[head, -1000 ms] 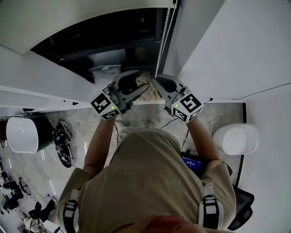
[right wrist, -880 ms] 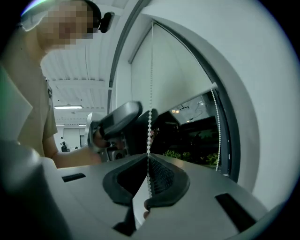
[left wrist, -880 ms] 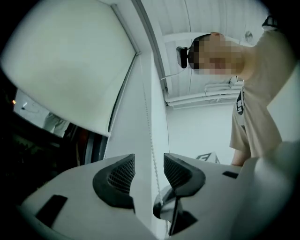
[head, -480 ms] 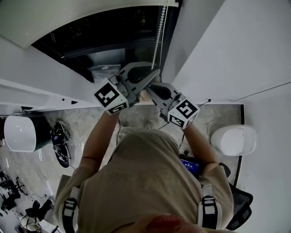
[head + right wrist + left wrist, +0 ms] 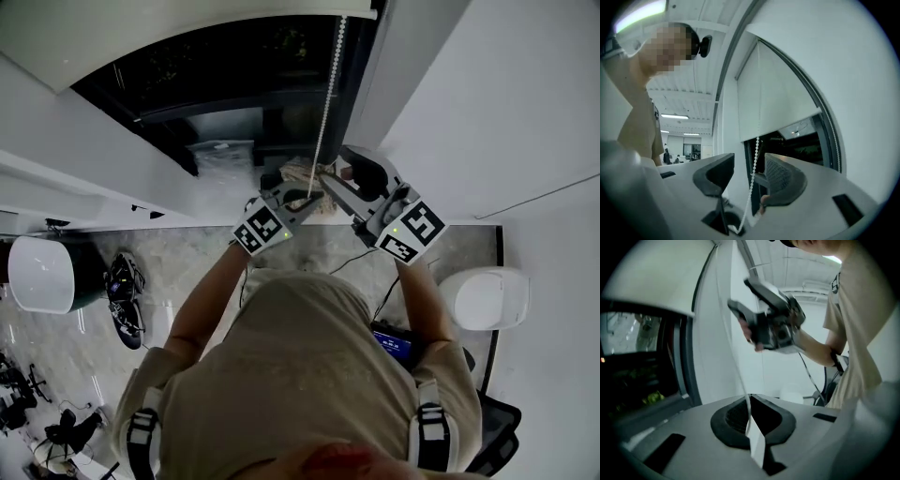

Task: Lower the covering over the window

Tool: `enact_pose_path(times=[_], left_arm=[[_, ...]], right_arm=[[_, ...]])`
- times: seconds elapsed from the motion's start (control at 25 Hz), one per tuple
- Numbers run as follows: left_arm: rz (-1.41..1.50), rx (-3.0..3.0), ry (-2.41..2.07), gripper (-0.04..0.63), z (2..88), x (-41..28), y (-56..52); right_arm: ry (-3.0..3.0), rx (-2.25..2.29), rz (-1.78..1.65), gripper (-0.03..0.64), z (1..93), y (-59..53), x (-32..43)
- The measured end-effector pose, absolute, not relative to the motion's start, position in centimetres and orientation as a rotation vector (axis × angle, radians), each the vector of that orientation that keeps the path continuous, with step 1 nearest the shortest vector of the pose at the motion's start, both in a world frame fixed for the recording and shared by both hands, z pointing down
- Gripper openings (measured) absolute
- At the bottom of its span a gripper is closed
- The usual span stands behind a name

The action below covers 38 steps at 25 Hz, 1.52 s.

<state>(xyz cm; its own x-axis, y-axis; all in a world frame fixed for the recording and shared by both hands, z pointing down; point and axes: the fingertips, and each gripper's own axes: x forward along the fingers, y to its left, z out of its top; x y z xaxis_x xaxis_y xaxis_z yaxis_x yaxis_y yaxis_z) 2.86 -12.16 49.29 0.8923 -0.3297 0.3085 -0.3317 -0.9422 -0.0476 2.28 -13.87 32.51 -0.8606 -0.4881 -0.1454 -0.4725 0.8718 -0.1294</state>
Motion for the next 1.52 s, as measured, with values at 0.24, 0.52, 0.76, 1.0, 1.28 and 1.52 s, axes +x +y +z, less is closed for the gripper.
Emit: enact_pose_path(times=[0.24,0.52,0.76,1.0,1.28,1.52], left_arm=[[0.371,2.994,-0.439,0.014,51.9,4.5,-8.2],[0.325,2.960,-0.448,0.014,53.2,2.3,-8.8],[0.346,2.955,-0.423,0.014,52.5,0.6,-9.7],[0.413,2.915,-0.421,0.014,54.8,1.6,-9.4],[0.480,2.899,-0.420,0.014,57.3,2.1,-8.7],[0.088,2.941,-0.446,0.236,51.5,0.7,-9.7]], right_arm=[[2.921,-0.823,0.052,0.152,31.7,-15.6,-0.9],[2.864,-0.921,0.030,0.005,32.1,-16.0,-0.6],[2.774,-0.809,-0.058,0.036,31.5,-15.6,0.4],[2.697,-0.732,-0.194,0.066,30.7,-15.8,1.5],[2.756,-0.740,-0.164,0.020,31.3,-15.9,0.9],[2.797,-0.828,-0.123,0.014,32.0,-16.4,2.1]])
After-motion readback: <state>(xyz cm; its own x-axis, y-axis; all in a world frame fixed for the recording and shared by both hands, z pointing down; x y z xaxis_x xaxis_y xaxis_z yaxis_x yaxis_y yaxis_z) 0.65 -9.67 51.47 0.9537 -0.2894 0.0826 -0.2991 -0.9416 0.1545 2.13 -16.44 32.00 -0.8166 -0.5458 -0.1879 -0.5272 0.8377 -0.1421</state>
